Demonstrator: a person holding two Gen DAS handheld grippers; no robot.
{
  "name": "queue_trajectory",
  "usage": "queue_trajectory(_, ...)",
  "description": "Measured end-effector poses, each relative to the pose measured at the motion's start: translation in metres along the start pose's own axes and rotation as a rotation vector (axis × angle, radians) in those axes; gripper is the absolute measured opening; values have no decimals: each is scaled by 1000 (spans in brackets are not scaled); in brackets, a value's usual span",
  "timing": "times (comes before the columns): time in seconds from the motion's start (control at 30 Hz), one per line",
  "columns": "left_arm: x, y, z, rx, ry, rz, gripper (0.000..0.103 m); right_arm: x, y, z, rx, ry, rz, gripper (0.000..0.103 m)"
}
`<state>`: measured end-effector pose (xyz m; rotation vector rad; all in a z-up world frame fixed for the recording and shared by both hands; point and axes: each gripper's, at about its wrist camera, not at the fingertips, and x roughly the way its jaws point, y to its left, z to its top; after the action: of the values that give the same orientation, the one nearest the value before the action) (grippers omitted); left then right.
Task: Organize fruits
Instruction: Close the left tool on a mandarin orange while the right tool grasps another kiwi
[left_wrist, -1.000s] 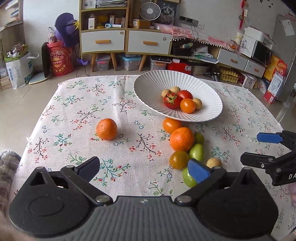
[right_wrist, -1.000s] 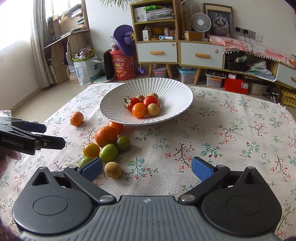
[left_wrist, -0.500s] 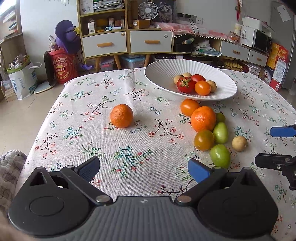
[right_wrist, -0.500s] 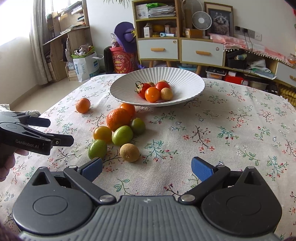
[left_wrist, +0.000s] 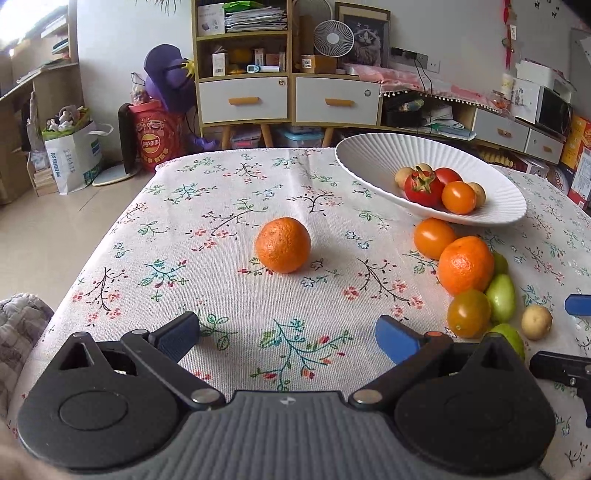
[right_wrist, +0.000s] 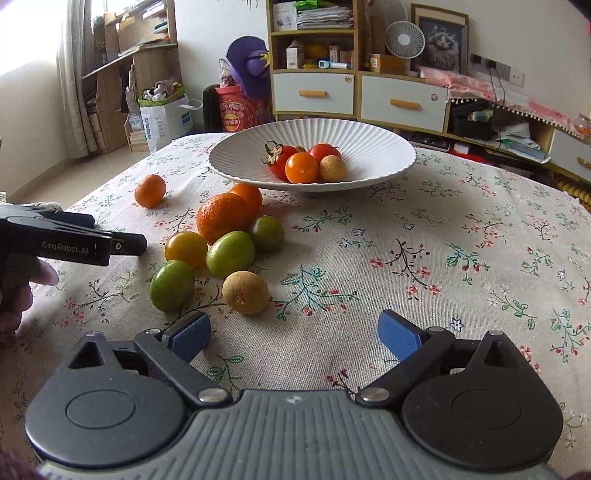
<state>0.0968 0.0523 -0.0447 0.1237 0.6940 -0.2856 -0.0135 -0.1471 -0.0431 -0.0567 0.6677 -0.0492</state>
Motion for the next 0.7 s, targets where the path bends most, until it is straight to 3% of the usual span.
queue_trajectory(0.23, 14, 0, 12, -48, -15, 38, 97, 3, 7, 4, -26, -17, 6, 85)
queue_trajectory(0.47, 17, 1, 20, -75, -44, 54, 74, 2, 9, 8, -64, -36, 35, 64)
queue_trajectory(0.7, 20, 0, 24, -79, -54, 55, 58, 0, 11, 10, -68, -32, 64, 45)
